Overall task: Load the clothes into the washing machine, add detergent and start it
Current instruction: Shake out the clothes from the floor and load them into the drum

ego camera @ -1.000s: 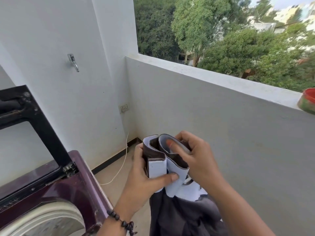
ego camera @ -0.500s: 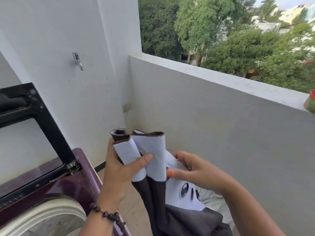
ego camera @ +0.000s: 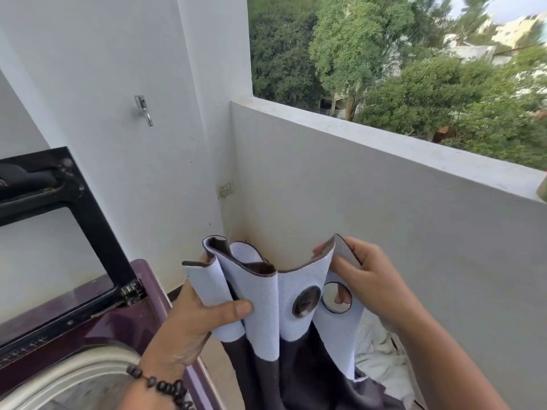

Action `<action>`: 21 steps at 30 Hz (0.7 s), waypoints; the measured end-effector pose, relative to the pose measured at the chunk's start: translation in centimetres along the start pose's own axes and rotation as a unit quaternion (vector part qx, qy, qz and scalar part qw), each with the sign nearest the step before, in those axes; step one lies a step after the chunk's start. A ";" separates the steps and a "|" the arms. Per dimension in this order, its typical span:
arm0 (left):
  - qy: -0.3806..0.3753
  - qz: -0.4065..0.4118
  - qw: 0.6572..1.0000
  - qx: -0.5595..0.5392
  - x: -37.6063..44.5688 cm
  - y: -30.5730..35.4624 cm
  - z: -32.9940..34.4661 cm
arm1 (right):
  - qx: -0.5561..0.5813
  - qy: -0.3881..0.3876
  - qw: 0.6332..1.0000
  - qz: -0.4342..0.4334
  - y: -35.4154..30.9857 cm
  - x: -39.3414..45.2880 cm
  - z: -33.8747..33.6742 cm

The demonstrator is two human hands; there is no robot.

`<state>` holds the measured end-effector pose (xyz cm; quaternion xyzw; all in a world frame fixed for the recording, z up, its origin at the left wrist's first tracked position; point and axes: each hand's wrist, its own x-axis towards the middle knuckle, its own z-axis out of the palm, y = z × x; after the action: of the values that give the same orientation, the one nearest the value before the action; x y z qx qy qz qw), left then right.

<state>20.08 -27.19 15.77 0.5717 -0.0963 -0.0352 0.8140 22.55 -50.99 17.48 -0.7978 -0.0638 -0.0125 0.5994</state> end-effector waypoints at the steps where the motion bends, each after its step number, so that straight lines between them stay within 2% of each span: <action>1: -0.001 -0.001 1.000 0.007 0.0 -0.3 0.2 | 0.014 -0.002 1.000 0.000 -0.7 -0.3 0.4; 3: 0.018 0.005 1.000 0.016 0.1 -0.5 0.6 | 0.043 -0.039 0.998 -0.005 -1.8 -0.8 1.0; 6: 0.056 0.036 0.998 0.020 0.3 -0.6 0.8 | 0.075 -0.150 0.986 -0.006 -2.1 -1.3 0.8; 10: 0.112 0.069 0.991 -0.017 0.6 -0.3 0.1 | 0.203 -0.271 0.941 -0.008 -2.0 -1.6 -0.1; 12: 0.135 0.069 0.987 -0.045 0.8 -0.4 0.0 | 0.196 -0.309 0.930 -0.033 -1.7 -1.4 -0.2; 14: 0.147 0.062 0.985 -0.064 0.8 -0.6 0.0 | 0.118 -0.273 0.954 -0.047 -1.3 -1.0 0.1; 17: 0.106 0.023 0.991 -0.082 0.6 -0.6 -0.3 | -0.001 -0.133 0.989 -0.057 -1.1 -0.3 0.9; 19: 0.071 -0.004 0.994 -0.082 0.4 -0.3 -0.3 | -0.018 -0.075 0.996 -0.055 -1.1 0.0 1.1; 21: 0.031 -0.020 0.998 -0.055 0.3 0.0 -0.2 | -0.031 -0.050 0.996 -0.061 -1.2 0.2 1.5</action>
<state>20.37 -27.01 15.75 0.5286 -0.0572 -0.0390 0.8461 22.57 -49.23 18.23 -0.8102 -0.1417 -0.0105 0.5687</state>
